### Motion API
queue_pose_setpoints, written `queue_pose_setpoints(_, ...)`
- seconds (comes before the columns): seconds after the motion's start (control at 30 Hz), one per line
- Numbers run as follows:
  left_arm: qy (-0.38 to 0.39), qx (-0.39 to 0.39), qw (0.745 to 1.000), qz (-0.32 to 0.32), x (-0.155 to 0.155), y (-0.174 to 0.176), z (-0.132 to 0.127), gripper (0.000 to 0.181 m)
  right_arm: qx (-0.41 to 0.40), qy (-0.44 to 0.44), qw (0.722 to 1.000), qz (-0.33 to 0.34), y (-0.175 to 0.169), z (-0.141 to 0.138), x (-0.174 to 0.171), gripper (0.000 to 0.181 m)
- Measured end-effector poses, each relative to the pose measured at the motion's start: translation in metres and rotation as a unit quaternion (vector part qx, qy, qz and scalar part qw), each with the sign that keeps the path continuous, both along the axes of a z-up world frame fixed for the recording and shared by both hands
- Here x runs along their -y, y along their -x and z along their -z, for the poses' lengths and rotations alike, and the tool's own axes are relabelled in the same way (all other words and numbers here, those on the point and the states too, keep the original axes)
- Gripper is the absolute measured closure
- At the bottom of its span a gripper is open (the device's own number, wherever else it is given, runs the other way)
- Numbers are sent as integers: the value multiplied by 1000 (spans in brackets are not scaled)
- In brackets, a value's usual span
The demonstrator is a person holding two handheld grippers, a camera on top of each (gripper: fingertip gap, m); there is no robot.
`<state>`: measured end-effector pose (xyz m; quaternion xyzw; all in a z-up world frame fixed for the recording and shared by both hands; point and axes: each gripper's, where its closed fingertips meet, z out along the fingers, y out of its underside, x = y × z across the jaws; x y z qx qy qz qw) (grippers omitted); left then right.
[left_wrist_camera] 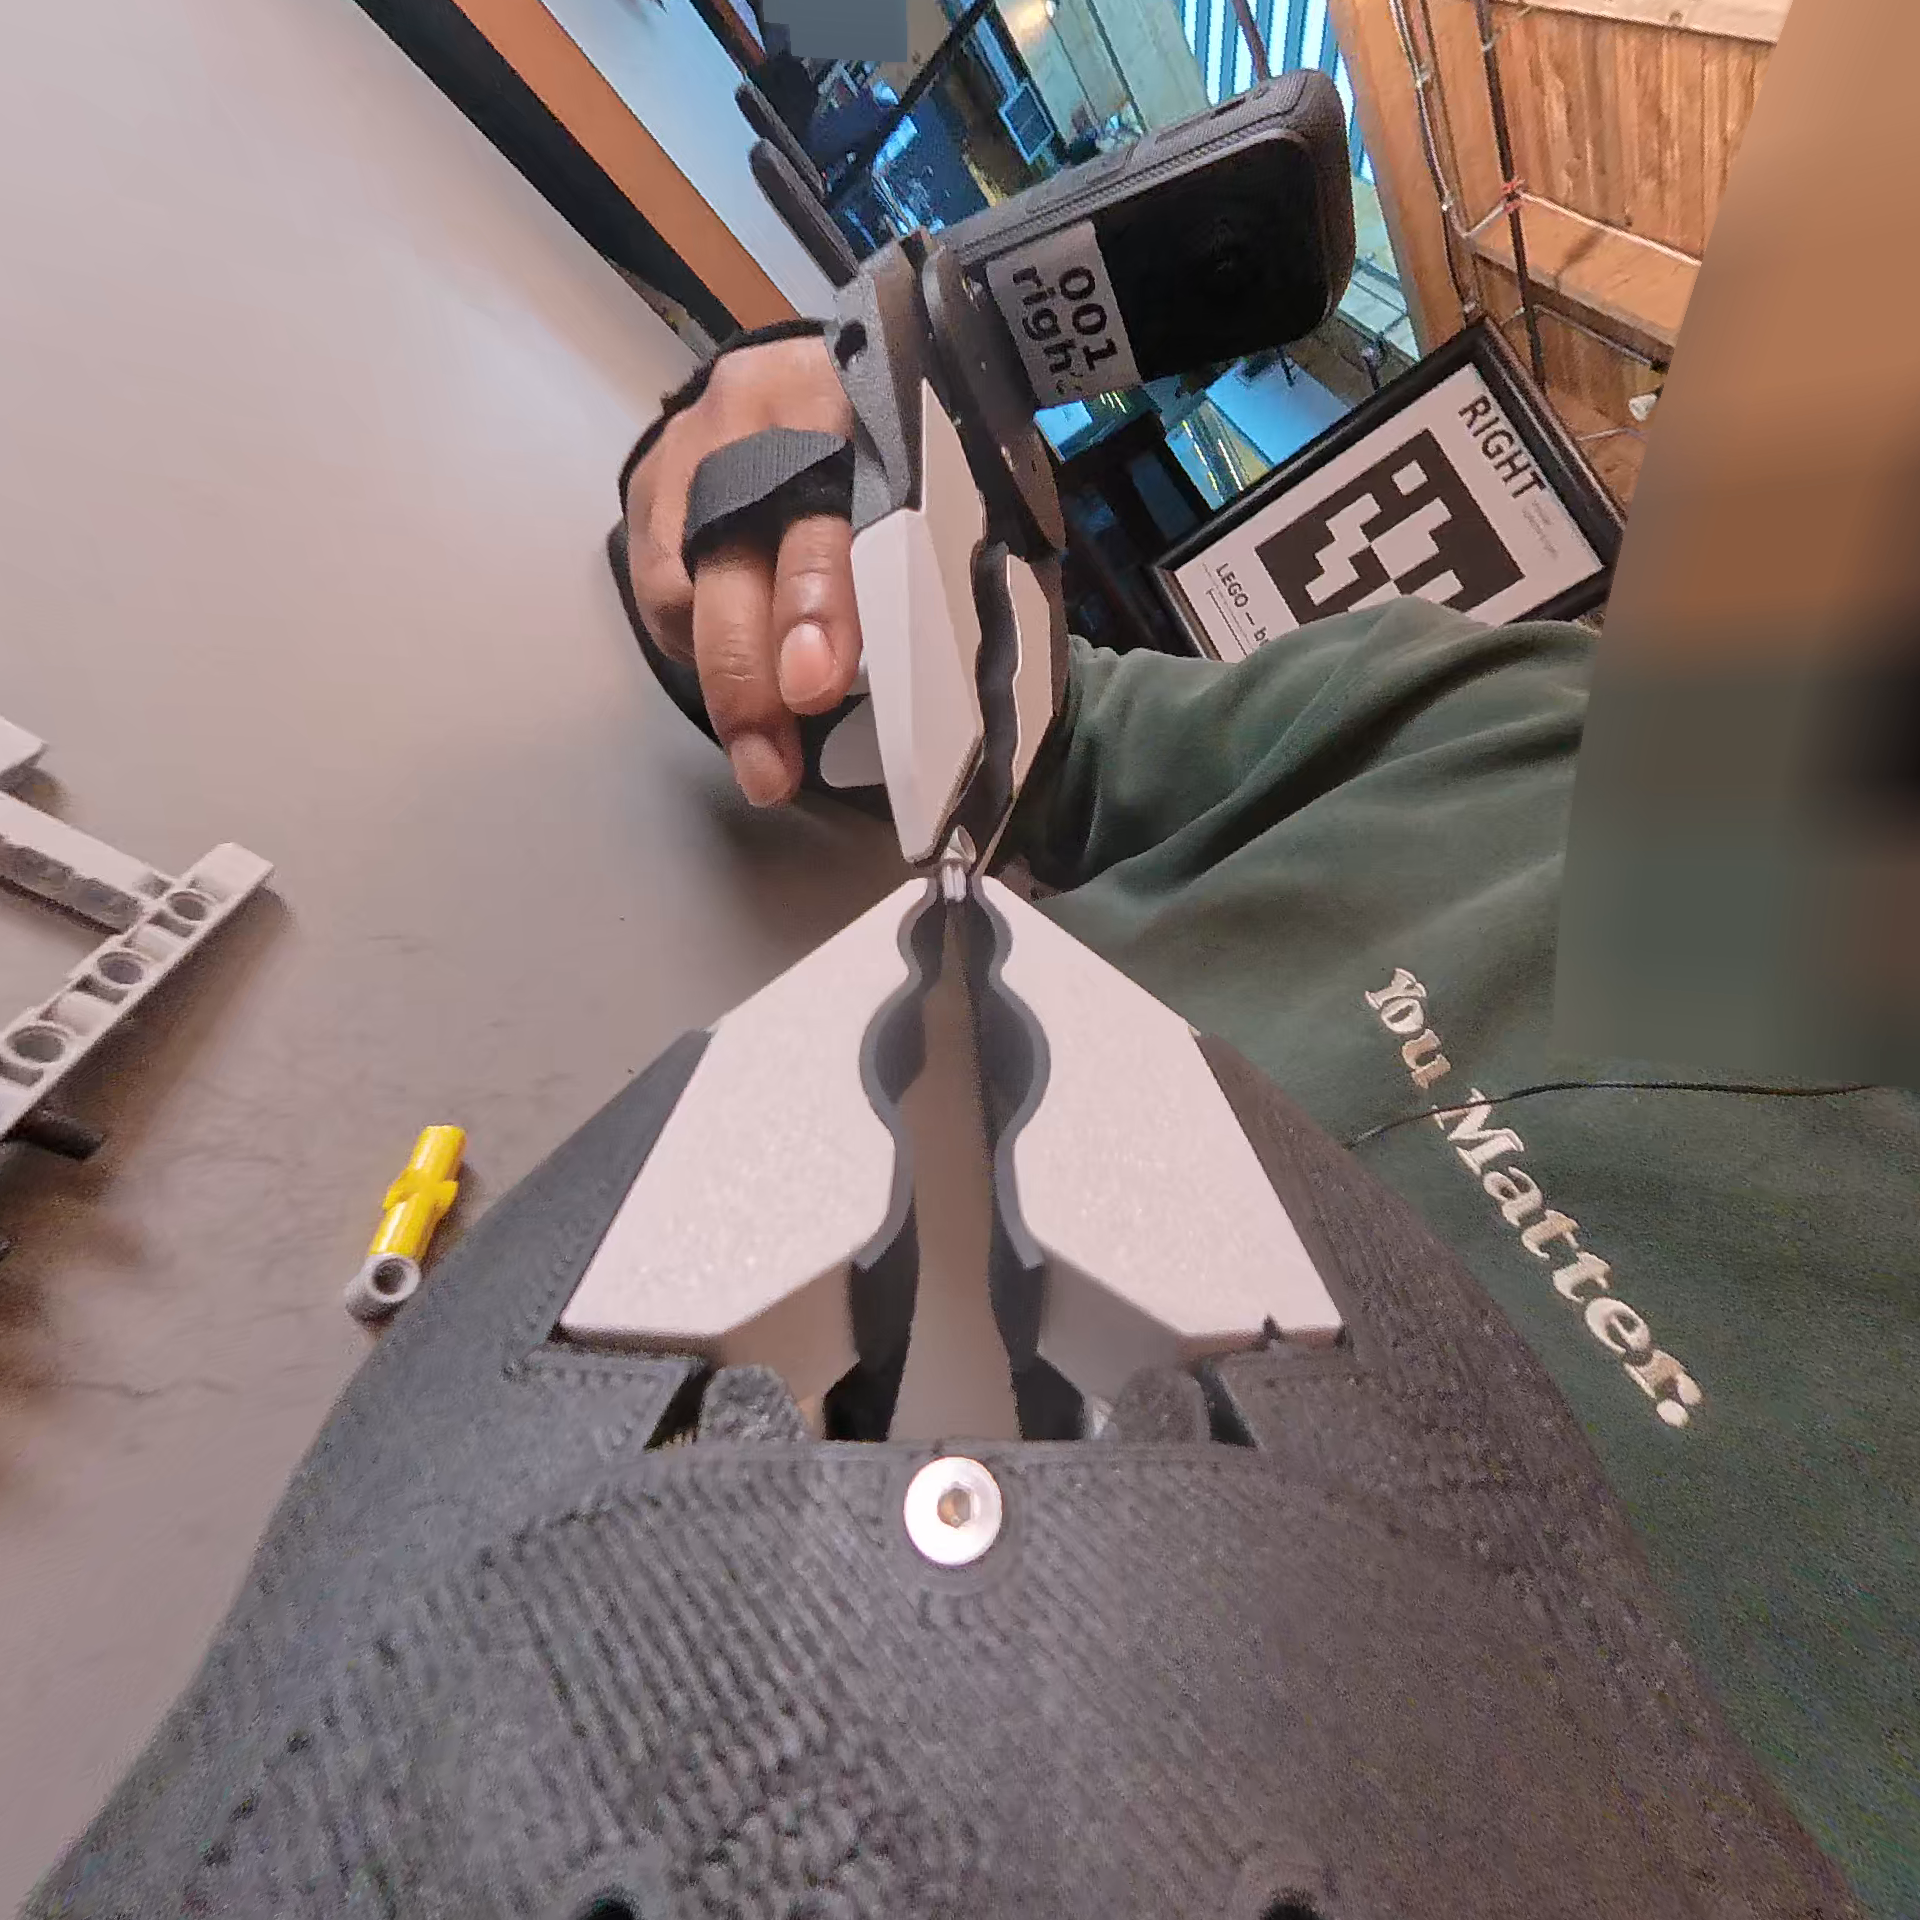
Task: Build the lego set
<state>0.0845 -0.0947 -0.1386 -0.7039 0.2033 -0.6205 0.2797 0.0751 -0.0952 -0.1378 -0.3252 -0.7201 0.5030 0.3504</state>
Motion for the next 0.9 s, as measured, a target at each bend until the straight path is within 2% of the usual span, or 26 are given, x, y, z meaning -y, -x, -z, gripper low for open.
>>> queue_pose_setpoints(0.2, -16, -38, 999, -25, -7, 5, 9, 180, 27, 39, 999, 14, 4, 8, -7, 175)
queue_pose_setpoints(0.6, 14, -84, 996, 11, 3, -2, 33, 180, 76, -29, 997, -11, -3, 33, 4, 171)
queue_pose_setpoints(0.73, 17, -98, 995, 9, 2, -1, 39, 180, 92, -37, 995, -2, -2, 39, 2, 175)
queue_pose_setpoints(0.83, -16, -103, 994, -14, -4, 2, 35, 179, 84, -30, 996, 12, 2, 36, -4, 175)
queue_pose_setpoints(0.9, -65, -107, 991, -49, -15, 10, 24, 166, 67, -11, 997, 25, 3, 26, -11, 175)
